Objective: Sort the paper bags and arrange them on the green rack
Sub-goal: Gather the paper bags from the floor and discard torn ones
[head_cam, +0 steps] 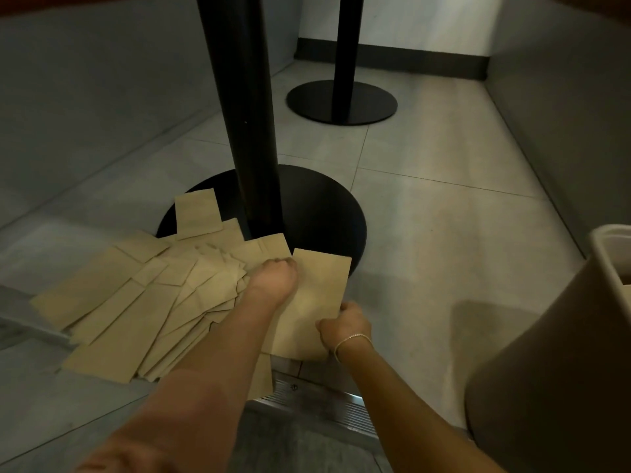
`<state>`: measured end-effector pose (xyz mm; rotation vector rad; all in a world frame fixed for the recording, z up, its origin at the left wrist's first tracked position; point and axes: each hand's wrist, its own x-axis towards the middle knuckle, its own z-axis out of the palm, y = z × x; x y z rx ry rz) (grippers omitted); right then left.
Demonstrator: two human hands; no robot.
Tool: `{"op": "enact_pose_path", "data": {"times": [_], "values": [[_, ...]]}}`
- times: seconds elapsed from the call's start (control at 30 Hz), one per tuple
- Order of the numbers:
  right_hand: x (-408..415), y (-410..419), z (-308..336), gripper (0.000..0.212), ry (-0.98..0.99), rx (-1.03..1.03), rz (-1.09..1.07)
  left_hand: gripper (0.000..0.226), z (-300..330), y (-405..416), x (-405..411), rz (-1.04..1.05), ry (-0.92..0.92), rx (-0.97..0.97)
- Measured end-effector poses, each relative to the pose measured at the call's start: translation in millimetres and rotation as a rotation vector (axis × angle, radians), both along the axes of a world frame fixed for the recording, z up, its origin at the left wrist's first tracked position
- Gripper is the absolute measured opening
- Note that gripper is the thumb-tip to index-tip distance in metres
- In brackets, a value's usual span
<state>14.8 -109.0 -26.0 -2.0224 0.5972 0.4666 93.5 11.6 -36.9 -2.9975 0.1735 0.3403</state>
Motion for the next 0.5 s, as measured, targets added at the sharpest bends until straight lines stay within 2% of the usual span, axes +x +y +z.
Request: {"op": "enact_pose_path", "data": {"times": [0.13,0.23,0.5], "values": [[2,-11,21,0.030,-0.109,-0.045,-0.015,0.034,9,-7,1,-0.018,0.065,-0.039],[1,-22,43,0.031,-0.180,-0.100,-0.055,0.035,23,-22,-6,-0.017,0.026,-0.151],[-11,-47,110,0.029,-0.371,-0.161,-0.199,0.030,90,-62,-32,0.030,-0.114,-0.705]]}}
